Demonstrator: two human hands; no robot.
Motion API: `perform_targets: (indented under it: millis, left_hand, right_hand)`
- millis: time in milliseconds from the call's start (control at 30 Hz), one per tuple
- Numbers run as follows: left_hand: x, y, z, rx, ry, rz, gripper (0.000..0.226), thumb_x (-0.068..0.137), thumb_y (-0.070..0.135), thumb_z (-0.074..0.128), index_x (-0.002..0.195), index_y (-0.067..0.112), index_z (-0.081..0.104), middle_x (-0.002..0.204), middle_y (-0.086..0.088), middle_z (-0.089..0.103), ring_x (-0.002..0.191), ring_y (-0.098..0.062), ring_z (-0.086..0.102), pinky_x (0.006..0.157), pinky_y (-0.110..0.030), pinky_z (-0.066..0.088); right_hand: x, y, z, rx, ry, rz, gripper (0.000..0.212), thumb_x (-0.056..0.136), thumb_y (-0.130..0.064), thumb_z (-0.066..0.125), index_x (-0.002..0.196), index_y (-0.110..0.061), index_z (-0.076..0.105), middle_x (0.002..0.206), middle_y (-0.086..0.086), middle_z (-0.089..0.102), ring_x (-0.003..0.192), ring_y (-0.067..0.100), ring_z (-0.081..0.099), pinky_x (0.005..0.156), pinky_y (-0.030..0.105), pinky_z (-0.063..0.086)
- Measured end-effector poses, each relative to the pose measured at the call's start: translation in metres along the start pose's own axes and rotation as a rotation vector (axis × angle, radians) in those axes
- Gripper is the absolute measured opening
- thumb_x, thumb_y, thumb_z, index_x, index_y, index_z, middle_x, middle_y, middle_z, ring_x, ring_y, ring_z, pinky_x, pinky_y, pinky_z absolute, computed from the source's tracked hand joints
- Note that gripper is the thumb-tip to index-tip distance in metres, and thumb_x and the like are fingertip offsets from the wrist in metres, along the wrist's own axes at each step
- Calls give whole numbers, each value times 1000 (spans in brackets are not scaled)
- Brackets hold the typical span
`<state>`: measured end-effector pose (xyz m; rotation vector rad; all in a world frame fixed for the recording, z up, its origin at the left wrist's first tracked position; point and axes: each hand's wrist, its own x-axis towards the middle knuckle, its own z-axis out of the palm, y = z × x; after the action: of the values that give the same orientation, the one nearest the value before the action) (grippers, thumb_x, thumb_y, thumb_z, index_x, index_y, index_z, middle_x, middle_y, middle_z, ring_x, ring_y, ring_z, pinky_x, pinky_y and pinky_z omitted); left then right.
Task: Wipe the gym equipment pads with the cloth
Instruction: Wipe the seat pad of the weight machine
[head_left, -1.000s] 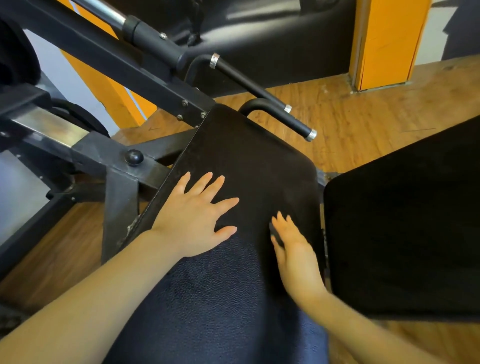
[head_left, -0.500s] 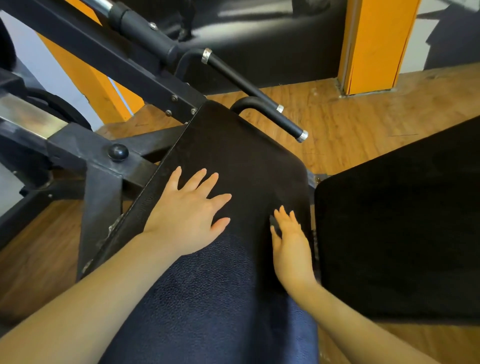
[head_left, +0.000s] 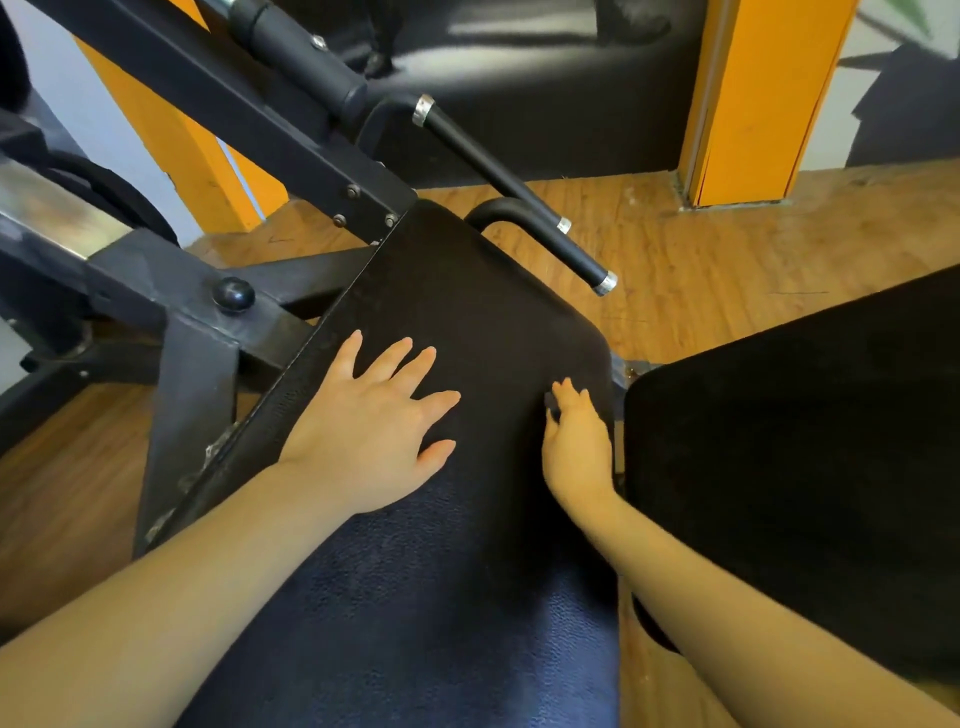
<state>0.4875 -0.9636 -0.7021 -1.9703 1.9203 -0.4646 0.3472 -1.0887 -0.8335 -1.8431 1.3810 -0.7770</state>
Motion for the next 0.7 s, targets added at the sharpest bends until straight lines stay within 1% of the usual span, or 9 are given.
perform_targets:
  millis: [67,133,167,267,300,367,500,633,700]
  left_hand:
    - [-1,1,-1,4,17,-10,58,94,63,28,148,41,32,161,-5,17,149,-26,9,117,-58,4]
    - [-1,1,1,16,11,-11,59,94,63,25,148,41,29,161,-5,15,150,-26,7,116,-58,3]
    - [-1,1,2,21,4,-6,57,95,63,25,148,42,30,161,-5,17,149,-27,8,116,-58,4]
    - [0,2,1,28,-4,7,53,92,59,34,135,37,54,149,-11,43,141,-31,34,111,-63,21]
    - [1,1,1,39,0,6,54,90,60,36,133,36,57,147,-11,46,139,-31,37,110,-63,23]
    - [1,1,2,40,-17,7,54,91,62,36,137,37,51,152,-9,39,143,-30,30,113,-62,20]
    - [3,2,-3,35,-27,-7,60,94,64,24,149,40,26,162,-4,11,150,-25,4,118,-58,6]
    - [1,2,-4,42,-86,-11,60,95,64,22,150,41,21,163,-4,7,150,-25,-1,117,-59,3]
    - [0,3,-6,48,-89,-15,59,96,63,22,151,40,21,163,-4,7,150,-26,-1,117,-59,2]
  right_hand:
    - [-50,16,-7,-23,-32,-48,46,101,-8,40,146,-8,34,155,6,29,146,22,18,119,34,18]
    - [-63,26,-10,-42,-45,-68,46,101,-9,39,147,-9,33,156,4,28,146,20,17,119,32,16]
    - [-53,25,-9,-44,-40,-56,45,102,-9,38,146,-8,34,155,4,29,146,20,18,119,32,16]
    - [0,15,3,-61,23,-11,42,102,-9,37,144,-6,39,153,9,34,144,26,25,117,35,21]
    - [19,13,6,-60,48,-4,41,102,-8,37,143,-6,40,151,10,36,142,27,28,115,36,23]
    - [52,14,7,-52,79,16,40,101,-8,37,141,-5,42,148,12,41,138,28,34,111,34,28]
    - [90,15,3,-53,51,67,42,101,-9,36,143,-3,39,145,15,44,132,30,41,108,34,31]
    - [42,15,-5,-53,34,61,38,102,-10,36,138,-3,44,139,15,50,127,29,48,104,34,36]
    - [-2,23,-12,-90,-12,19,39,100,-5,38,139,-1,43,143,16,46,133,30,41,108,33,31]
